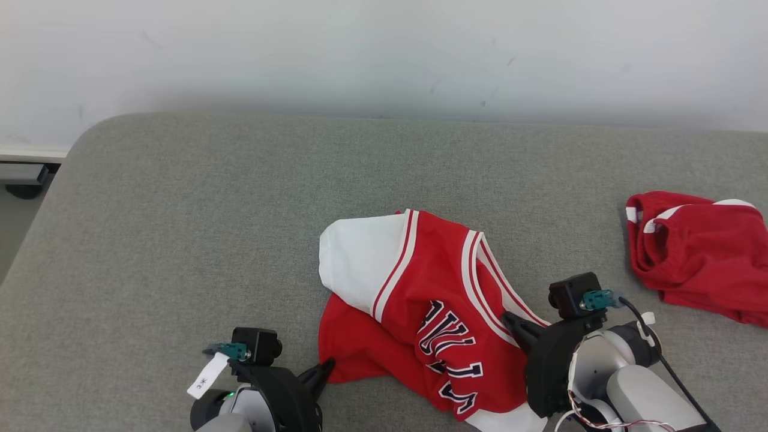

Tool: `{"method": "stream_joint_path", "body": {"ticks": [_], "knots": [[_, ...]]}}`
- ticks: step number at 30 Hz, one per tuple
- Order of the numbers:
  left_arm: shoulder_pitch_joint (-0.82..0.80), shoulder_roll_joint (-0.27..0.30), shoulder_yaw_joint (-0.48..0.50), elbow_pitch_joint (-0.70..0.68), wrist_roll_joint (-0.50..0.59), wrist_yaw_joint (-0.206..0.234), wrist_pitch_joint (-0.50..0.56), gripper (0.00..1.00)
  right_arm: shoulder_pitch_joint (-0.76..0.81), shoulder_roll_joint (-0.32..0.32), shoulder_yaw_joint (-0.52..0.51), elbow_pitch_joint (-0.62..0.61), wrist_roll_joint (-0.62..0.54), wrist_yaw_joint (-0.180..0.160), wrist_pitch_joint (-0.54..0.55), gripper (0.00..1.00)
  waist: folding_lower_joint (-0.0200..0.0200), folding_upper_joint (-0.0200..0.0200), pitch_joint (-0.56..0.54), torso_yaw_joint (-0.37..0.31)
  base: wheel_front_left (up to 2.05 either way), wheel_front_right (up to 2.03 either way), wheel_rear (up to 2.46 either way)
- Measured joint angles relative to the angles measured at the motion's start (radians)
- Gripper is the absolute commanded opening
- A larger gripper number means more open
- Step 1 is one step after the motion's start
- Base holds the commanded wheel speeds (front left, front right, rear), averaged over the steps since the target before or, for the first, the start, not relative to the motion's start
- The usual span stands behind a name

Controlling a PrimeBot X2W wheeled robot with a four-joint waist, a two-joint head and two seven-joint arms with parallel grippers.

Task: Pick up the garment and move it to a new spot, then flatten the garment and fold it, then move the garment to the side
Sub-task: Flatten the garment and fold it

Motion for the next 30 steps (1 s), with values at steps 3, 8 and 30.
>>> {"method": "stream_joint_path", "body": {"ticks": [3, 8, 30], "knots": [[0.0, 0.0, 0.005, 0.016, 0.0, -0.002, -0.01, 0.0, -0.004, -0.004, -0.014, 0.006, 0.002, 0.0, -0.008, 0.0, 0.0001, 0.0, -0.004, -0.003, 0.0, 0.0, 0.0], [-0.014, 0.019, 0.031, 0.034, 0.0, -0.007, -0.058, 0.0, -0.014, -0.022, -0.057, -0.004, 0.004, -0.002, -0.054, 0.0, 0.0, 0.0, -0.017, -0.008, 0.0, 0.0, 0.0], [-0.042, -0.012, 0.026, 0.059, 0.012, -0.009, -0.132, 0.0, 0.006, -0.025, 0.01, 0.052, 0.096, 0.043, 0.081, 1.0, 0.0, -0.0001, -0.023, 0.023, 0.0, 0.0, 0.0]]}}
